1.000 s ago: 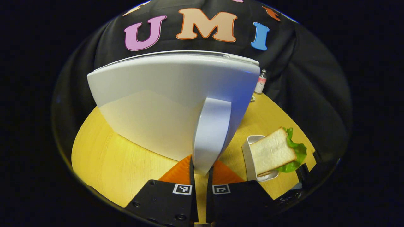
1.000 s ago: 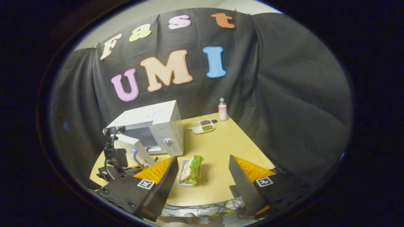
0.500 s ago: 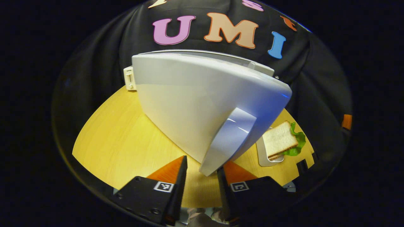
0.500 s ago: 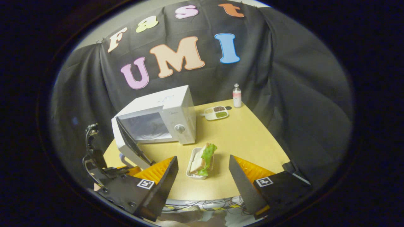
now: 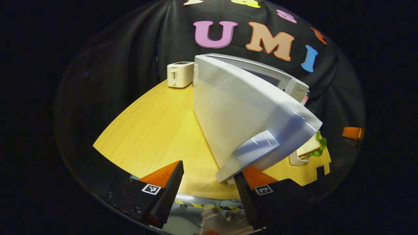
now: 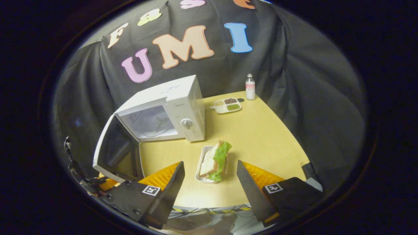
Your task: Open the microwave oven with the left hand, put the food in, and close the microwave oven.
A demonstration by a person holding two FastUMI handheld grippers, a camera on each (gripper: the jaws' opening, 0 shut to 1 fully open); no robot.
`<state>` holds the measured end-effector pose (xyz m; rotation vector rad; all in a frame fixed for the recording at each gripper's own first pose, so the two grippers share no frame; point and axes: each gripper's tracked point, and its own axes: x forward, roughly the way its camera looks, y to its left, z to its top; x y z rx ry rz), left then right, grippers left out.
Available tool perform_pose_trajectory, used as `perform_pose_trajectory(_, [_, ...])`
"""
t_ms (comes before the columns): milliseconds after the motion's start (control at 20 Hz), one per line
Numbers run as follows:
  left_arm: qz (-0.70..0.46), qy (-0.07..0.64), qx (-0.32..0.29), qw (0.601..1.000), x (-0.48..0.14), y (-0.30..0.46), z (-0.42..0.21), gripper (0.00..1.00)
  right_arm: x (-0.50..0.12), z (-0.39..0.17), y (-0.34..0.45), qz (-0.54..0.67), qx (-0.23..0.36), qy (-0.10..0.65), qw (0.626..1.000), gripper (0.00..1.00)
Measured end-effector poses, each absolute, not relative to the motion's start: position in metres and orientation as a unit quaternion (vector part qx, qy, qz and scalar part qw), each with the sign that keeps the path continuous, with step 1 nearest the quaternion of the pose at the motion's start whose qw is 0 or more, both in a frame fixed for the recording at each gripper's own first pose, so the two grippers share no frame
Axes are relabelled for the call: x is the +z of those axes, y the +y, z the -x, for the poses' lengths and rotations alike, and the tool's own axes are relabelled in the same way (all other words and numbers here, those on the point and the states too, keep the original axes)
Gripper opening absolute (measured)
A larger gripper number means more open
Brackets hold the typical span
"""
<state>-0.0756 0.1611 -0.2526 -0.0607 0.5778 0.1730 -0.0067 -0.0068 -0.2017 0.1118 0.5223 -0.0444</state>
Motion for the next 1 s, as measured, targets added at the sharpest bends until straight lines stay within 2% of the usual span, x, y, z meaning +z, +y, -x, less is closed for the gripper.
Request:
perform_pose_trajectory(100, [0.029, 0.284, 0.1, 0.953, -0.25, 0.188, 0.087, 0.89, -0.207, 0.002, -0.005, -0.06, -0.026, 0.267, 0.961, 0.92])
perform_pose_trajectory(150, [0.033, 0.283, 0.101, 0.953, -0.249, 0.197, 0.091, 0.89, -0.208, -0.002, -0.004, -0.068, -0.029, 0.268, 0.961, 1.0])
perform_pose_trajectory(400, [0.091, 0.286, 0.11, 0.948, -0.246, 0.244, 0.112, 0.95, -0.221, -0.014, -0.003, -0.104, -0.048, 0.277, 0.954, 0.99])
perform_pose_trajectory(600, [0.117, 0.287, 0.129, 0.942, -0.244, 0.27, 0.125, 0.96, -0.245, -0.019, -0.012, -0.103, -0.055, 0.309, 0.944, 0.99])
perform_pose_trajectory(850, [0.103, 0.272, 0.219, 0.931, -0.23, 0.312, 0.146, 0.93, -0.282, -0.033, -0.015, -0.115, -0.028, 0.369, 0.922, 0.99])
perform_pose_trajectory(900, [0.106, 0.27, 0.236, 0.928, -0.227, 0.314, 0.152, 0.93, -0.29, -0.036, -0.015, -0.117, -0.021, 0.384, 0.916, 0.92])
perform_pose_trajectory(1000, [0.104, 0.262, 0.268, 0.921, -0.219, 0.317, 0.164, 0.93, -0.305, -0.043, -0.017, -0.119, -0.008, 0.411, 0.904, 0.93])
